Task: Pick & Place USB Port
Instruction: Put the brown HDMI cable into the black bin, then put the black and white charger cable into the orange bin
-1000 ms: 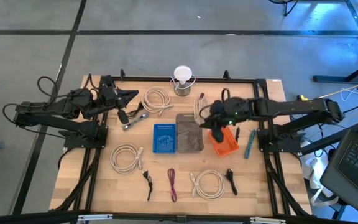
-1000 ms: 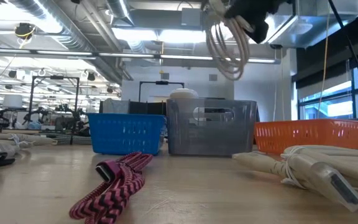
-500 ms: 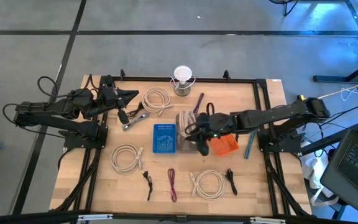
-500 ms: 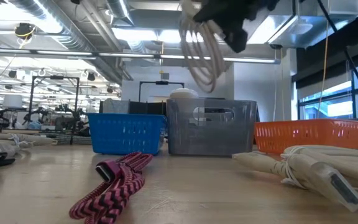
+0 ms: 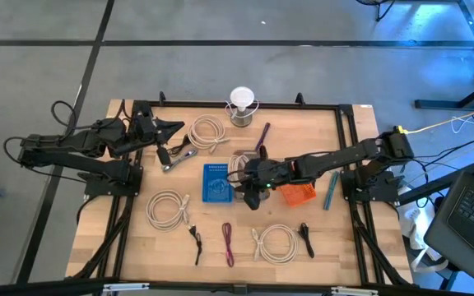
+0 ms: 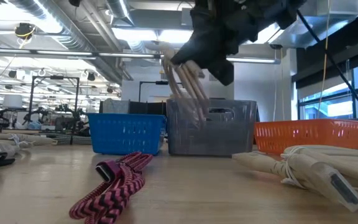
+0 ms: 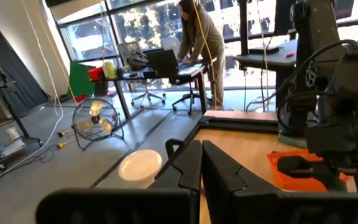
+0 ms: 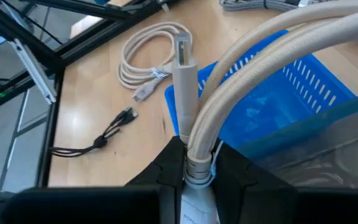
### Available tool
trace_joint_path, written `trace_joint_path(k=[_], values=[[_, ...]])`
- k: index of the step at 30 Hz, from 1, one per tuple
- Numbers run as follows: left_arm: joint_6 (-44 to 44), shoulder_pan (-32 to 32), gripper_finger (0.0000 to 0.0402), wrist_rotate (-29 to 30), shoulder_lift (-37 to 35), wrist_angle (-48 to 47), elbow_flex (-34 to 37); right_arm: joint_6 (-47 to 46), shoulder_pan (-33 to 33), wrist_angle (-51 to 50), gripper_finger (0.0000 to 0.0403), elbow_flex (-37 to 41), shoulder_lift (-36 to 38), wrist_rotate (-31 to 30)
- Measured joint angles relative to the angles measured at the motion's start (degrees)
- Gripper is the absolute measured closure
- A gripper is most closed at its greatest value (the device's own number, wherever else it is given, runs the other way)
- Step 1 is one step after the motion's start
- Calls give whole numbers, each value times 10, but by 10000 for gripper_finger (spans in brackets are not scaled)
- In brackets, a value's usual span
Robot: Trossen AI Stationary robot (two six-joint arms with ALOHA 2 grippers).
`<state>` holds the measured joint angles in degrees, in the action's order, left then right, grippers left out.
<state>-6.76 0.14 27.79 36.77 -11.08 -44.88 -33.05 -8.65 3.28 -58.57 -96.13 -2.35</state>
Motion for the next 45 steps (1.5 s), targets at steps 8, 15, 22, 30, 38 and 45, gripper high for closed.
trace_joint_path(k=[8,15,22,30,38,45], values=[[0,0,398,0,0,-15,0,3,11,8,348,1,-26,0],[-5,0,398,0,0,-16,0,-12,37,64,348,46,-37,24],[-15,0,398,0,0,-16,0,-25,55,87,348,61,-37,56],[-15,0,398,-6,0,-16,0,-38,55,88,268,62,-37,66],[-15,0,398,-7,0,-16,0,-19,55,88,142,49,-34,69],[-8,0,398,-7,0,-28,0,60,54,45,129,24,39,57]])
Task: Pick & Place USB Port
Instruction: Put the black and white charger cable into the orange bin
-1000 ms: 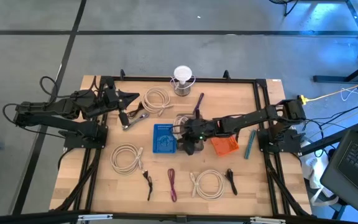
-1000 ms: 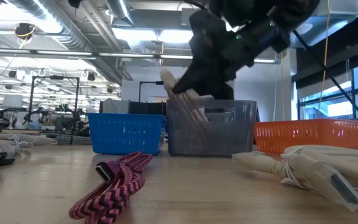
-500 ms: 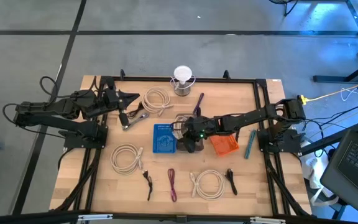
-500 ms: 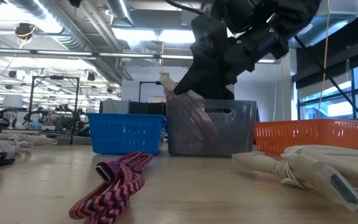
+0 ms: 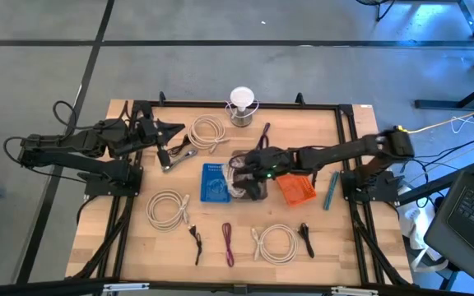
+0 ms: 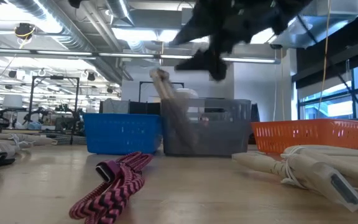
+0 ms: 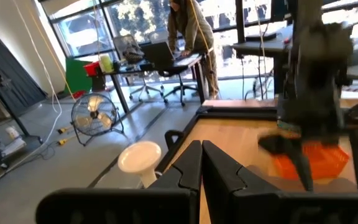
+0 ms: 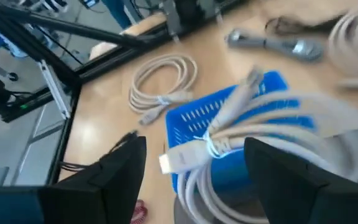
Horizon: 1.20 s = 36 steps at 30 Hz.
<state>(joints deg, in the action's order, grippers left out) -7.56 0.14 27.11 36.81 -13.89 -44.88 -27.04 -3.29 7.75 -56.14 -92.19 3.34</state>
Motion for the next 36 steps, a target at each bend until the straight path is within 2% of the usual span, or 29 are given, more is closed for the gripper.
trace_joint_path(k=[8,11,14,17,21,27,32,36], values=[[27,0,398,0,1,-28,0,19,-4,-178,129,0,128,-75],[56,0,398,0,2,-41,0,18,-8,-258,136,1,177,-148],[108,0,398,0,6,-99,0,15,-15,-323,145,1,226,-236],[166,0,398,7,20,-175,0,2,-19,-373,153,1,271,-280],[235,0,398,6,55,-253,0,1,-19,-400,161,1,319,-308],[269,1,389,-45,127,-265,0,24,-19,-399,167,1,355,-312],[290,23,351,-62,177,-311,0,43,-19,-401,167,1,358,-312],[318,67,310,-74,212,-359,0,52,-19,-404,167,1,358,-310]])
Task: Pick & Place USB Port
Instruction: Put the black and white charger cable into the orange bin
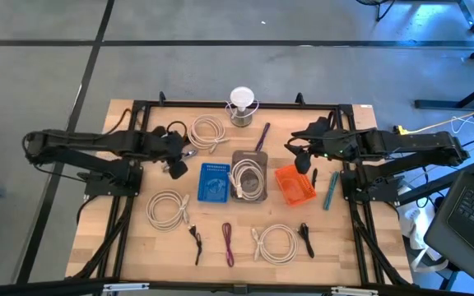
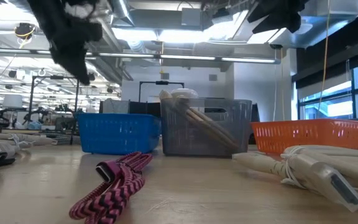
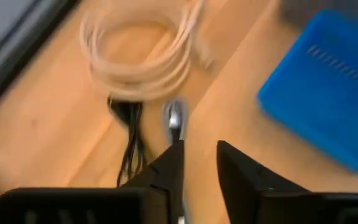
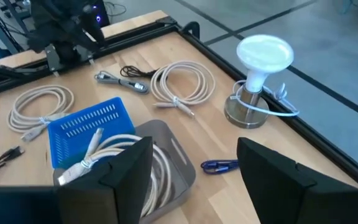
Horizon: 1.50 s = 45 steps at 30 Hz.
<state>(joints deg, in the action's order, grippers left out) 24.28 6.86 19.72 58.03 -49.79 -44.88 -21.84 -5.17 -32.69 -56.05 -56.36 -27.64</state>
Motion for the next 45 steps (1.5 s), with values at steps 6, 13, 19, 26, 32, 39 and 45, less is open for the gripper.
trace_joint_path(k=[6,13,19,26,32,39,45], values=[[-9,67,271,-105,53,-24,0,20,0,-1,167,0,0,1],[-47,101,269,-128,121,-28,0,30,0,-5,167,0,0,2],[-73,116,272,-105,177,-28,0,29,0,-26,167,0,0,2],[-99,138,271,-102,237,-20,0,28,0,-29,167,0,0,2],[-106,141,272,-111,284,9,0,28,0,-31,167,0,0,2],[-107,140,275,-120,331,37,7,28,0,-33,167,0,0,2],[-99,137,346,-126,320,35,9,27,0,-33,167,0,0,2]])
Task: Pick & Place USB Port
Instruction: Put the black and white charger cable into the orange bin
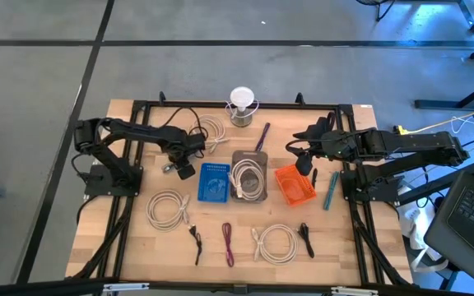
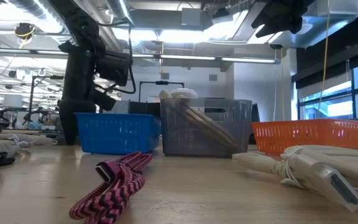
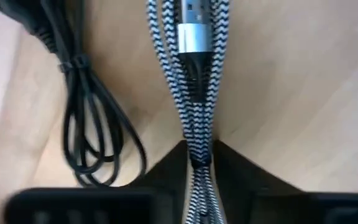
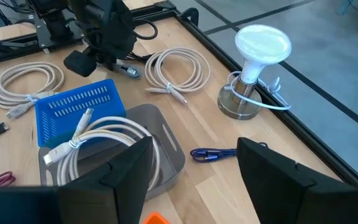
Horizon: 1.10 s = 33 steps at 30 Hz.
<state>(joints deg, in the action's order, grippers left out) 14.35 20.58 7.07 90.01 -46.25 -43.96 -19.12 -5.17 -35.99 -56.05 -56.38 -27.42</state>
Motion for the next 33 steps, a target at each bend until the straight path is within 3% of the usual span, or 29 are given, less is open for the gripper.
trace_joint_path(k=[3,9,16,20,24,28,33], values=[[5,2,381,5,-30,-12,5,-1,0,0,167,0,0,0],[23,0,381,9,-108,-44,4,-2,0,0,167,0,0,0],[30,-11,381,5,-228,9,3,-4,0,1,167,0,0,0],[12,-15,381,-15,-287,128,3,-3,0,13,167,0,0,0],[-42,-19,381,-88,-314,306,3,1,0,39,167,0,0,0],[-74,-19,381,-191,-307,497,2,23,0,84,167,0,0,0],[-76,-19,381,-266,-266,665,2,73,0,179,167,0,-2,31]])
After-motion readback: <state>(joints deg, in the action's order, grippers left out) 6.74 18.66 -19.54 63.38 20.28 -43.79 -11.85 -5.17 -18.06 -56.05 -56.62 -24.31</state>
